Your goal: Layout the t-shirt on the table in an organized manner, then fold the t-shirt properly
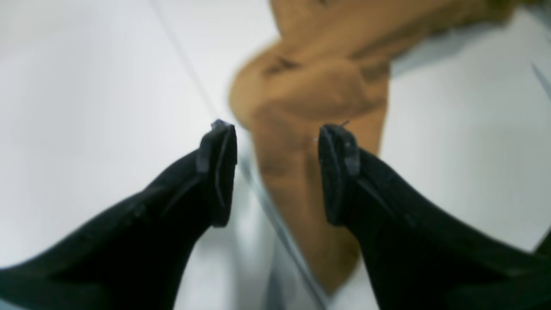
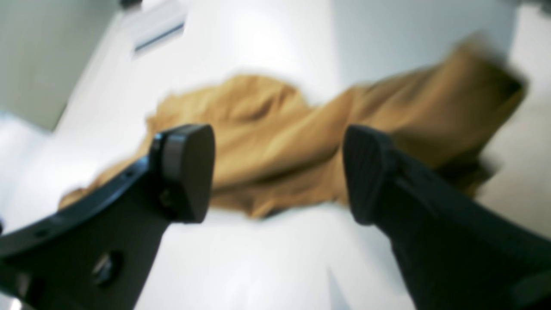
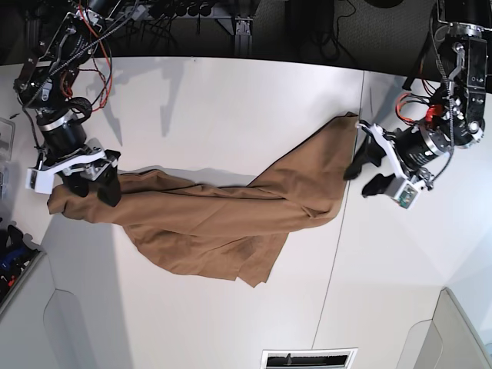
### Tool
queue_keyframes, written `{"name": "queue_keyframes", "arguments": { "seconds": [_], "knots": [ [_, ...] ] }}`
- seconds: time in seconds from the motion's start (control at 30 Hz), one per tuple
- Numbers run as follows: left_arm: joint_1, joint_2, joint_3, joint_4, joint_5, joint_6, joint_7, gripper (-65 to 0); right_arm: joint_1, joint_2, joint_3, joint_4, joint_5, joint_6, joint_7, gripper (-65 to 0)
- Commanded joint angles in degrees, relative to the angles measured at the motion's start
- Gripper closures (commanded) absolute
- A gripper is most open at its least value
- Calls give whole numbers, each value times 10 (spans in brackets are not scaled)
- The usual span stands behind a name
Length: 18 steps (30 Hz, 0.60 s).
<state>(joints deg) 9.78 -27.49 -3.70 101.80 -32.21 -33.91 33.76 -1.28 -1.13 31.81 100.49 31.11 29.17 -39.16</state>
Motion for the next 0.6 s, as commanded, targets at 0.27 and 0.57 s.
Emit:
{"name": "queue_keyframes", "arguments": {
  "seconds": [0.27,0.57],
  "knots": [
    [-7,23,54,-78,68,13,-26,-333,17,-3,-153,-113,-106,-46,97,-455],
    [-7,29,54,-144,79,13,-92,-306,78,-28,-181,-222,-172,-102,123,-454]
  ]
}}
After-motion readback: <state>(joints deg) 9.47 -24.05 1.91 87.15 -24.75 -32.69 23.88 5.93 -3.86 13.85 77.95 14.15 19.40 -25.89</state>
